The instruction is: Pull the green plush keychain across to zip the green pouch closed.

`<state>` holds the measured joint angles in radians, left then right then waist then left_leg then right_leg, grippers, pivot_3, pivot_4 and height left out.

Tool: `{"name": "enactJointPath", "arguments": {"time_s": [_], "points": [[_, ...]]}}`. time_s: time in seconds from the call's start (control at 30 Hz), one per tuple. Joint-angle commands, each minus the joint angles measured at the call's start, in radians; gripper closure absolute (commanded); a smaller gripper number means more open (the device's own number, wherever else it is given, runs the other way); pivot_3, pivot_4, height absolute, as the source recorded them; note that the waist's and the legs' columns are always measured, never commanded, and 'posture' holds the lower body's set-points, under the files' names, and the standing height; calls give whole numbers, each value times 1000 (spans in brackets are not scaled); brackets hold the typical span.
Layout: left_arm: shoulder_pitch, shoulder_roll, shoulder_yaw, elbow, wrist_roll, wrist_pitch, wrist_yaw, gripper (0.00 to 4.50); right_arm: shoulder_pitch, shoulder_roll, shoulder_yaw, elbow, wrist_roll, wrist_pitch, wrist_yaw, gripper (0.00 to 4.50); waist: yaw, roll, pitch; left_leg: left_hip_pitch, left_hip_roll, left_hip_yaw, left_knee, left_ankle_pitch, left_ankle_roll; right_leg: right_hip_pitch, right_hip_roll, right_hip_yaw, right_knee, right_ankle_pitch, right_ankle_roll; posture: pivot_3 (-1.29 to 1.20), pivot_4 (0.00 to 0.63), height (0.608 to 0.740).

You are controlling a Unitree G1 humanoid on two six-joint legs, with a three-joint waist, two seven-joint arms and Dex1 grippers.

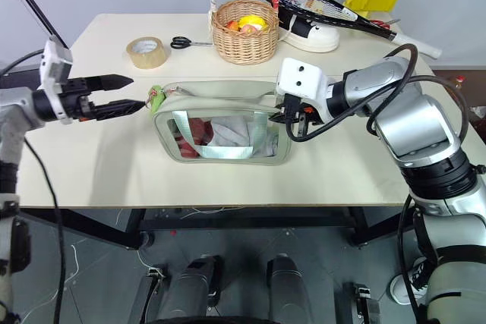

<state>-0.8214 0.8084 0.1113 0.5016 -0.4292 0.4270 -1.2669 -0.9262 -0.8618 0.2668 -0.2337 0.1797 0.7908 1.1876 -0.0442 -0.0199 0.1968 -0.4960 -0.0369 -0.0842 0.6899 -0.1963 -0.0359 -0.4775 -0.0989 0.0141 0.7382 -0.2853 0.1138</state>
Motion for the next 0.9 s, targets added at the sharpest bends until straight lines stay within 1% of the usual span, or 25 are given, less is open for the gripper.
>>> {"name": "enactJointPath", "arguments": {"time_s": [0.03, 0.1, 0.13, 0.2, 0.37, 0.5, 0.63, 0.73, 0.8, 0.9], "points": [[-33, -9, -20, 38, 37, -23, 3, 0, -5, -2, -18, -28, 8, -8, -10, 4363, -2, 0, 0, 0, 0, 0, 0, 0, 0, 0, 0, 0, 0, 0, 0, 0, 150, 653], [-55, -25, -24, 76, 50, -28, 15, 538, -3, -2, -22, -32, 10, -3, -14, 4500, -2, 0, 0, 0, 0, 0, 0, 0, 0, 0, 0, 0, 0, 0, 0, 0, 150, 653], [-63, -30, -26, 87, 52, -30, 7, 824, -2, -3, -25, -34, 12, 1, -17, 4500, -1, 0, 0, 0, 0, 0, 0, 0, 0, 0, 1, 0, 0, 0, 0, 0, 150, 653], [-74, -35, -28, 103, 55, -35, -5, 1902, -1, -4, -28, -37, 13, 8, -21, 4500, 0, 0, 0, 0, 0, 0, 0, 0, 0, 0, 0, 0, 0, 0, 0, 0, 150, 653], [-95, -33, -18, 133, 59, -50, -11, 4410, 2, -6, -32, -40, 16, 21, -34, 4500, 0, 0, 0, 0, 0, 0, 1, 0, 0, 0, 0, 0, 0, 0, 0, 0, 150, 653], [-95, -3, 5, 108, 40, -42, -39, 4410, 1, -6, -32, -40, 18, 28, -40, 4500, 0, 0, 0, 0, 0, 0, 1, 0, 0, 0, 0, 0, 0, 0, 0, 0, 150, 653], [-129, 14, 53, 40, -38, 60, -57, 4410, 0, -3, -28, -35, 22, 29, -44, 4500, 0, 0, 0, 0, 0, -1, 1, 0, 0, 0, 0, 0, 0, 0, 0, 0, 150, 653], [-148, -15, 59, -79, -96, 145, -40, 4410, 0, 1, -23, -29, 22, 27, -48, 4500, 1, 0, 0, 0, 0, -1, 1, 0, 0, 1, 0, 0, 0, 0, 0, 0, 150, 653], [-158, -55, 12, -155, -96, 187, -18, 4410, -3, 6, -18, -21, 19, 23, -51, 4500, 5, 0, 0, 0, 0, -1, 2, 0, 0, 1, 0, -1, 0, 0, 0, 0, 150, 653], [-178, -108, -52, -199, -81, 230, -9, 4410, -7, 13, -13, -10, 14, 20, -56, 4500, 3, 0, 0, 0, 0, -2, 3, 0, 0, 3, 0, -1, 0, 0, 0, 0, 150, 653]]}}
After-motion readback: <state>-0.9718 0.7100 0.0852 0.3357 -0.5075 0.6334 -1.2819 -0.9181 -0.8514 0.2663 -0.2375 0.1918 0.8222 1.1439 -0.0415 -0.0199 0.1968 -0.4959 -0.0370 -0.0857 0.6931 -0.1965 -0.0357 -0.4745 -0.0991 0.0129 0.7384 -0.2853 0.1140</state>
